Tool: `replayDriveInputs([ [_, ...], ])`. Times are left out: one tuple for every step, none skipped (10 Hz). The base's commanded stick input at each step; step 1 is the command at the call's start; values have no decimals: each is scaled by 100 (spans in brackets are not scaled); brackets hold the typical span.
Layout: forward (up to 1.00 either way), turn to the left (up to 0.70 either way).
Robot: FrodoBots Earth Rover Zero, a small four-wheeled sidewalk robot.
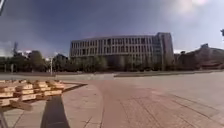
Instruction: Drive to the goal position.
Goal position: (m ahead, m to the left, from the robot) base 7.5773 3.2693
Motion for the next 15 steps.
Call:
replayDriveInputs([
  [70, 0],
  [70, 0],
  [70, 0],
  [70, 0],
  [70, 10],
  [70, 22],
  [70, 34],
  [70, 12],
  [70, 2],
  [70, 0],
  [70, 0],
  [70, 0],
  [70, 0],
  [70, 0],
  [70, 0],
])
